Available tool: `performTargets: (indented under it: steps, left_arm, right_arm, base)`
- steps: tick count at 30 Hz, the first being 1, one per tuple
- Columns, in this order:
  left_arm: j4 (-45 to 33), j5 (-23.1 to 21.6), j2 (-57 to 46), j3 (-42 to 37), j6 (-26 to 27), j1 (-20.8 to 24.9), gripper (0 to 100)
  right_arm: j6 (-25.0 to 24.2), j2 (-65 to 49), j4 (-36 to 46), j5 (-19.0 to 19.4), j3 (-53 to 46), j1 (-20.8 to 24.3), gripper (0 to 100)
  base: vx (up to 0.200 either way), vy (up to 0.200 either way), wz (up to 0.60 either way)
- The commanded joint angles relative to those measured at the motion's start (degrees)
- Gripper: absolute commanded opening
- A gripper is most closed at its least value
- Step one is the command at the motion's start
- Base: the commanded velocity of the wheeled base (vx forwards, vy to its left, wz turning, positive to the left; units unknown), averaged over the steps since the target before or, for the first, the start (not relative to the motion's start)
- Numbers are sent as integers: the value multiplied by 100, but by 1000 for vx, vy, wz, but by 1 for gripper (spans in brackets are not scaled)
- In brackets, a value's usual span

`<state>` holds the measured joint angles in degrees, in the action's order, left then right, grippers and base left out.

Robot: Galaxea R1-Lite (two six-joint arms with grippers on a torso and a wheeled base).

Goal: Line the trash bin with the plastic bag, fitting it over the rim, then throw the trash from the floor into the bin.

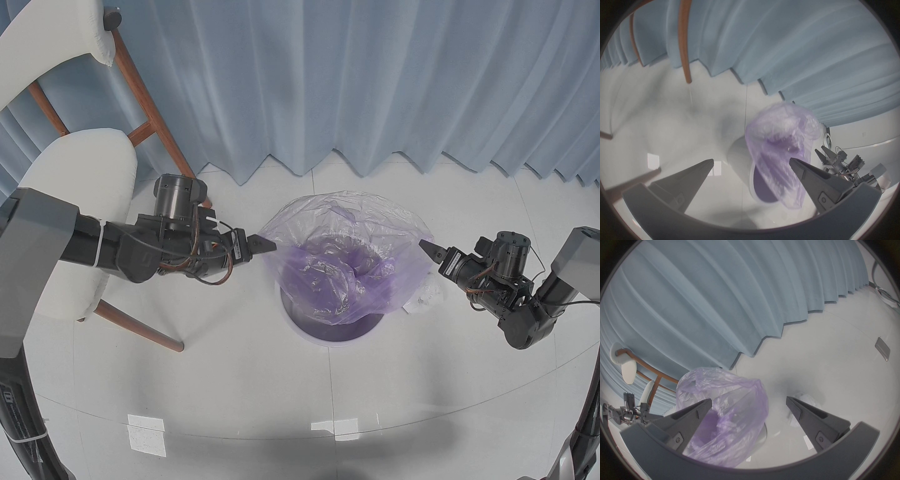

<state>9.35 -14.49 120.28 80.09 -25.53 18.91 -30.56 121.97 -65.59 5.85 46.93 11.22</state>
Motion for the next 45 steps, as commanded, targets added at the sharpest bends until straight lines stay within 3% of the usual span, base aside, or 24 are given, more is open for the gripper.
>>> performTargets:
  steps: [1, 6, 13, 27, 28, 34, 42, 45]
  left_arm:
    - [23, -71, -708, -1057, -638, 333, 100]
    - [67, -62, -585, -1083, -1394, 843, 100]
    - [796, -10, 65, -943, -1429, 1168, 100]
    - [849, 52, 478, -662, -1446, 1106, 100]
    - [849, 52, 478, -662, -1446, 1106, 0]
    - [849, 166, 716, -231, -1851, 1229, 0]
    - [770, 228, 355, -275, -1807, 1185, 0]
    - [524, 491, 30, -442, -1780, 1185, 0]
  right_arm:
    - [-205, -428, -24, 48, -747, 47, 100]
    - [-644, -323, 19, 48, -773, 276, 100]
    - [-767, 117, 2, 39, -686, 584, 100]
    - [-934, 750, 19, -119, 149, 707, 100]
    - [-934, 750, 19, -119, 149, 707, 0]
    - [-943, 662, -16, -163, 62, 707, 0]
    - [-908, 55, 2, -190, -536, 724, 0]
    - [-899, -217, 2, -190, -1037, 803, 0]
  base:
    - [0, 0, 0]
    - [0, 0, 0]
    - [0, 0, 0]
    - [0, 0, 0]
    - [0, 0, 0]
    - [0, 0, 0]
    - [0, 0, 0]
    - [0, 0, 0]
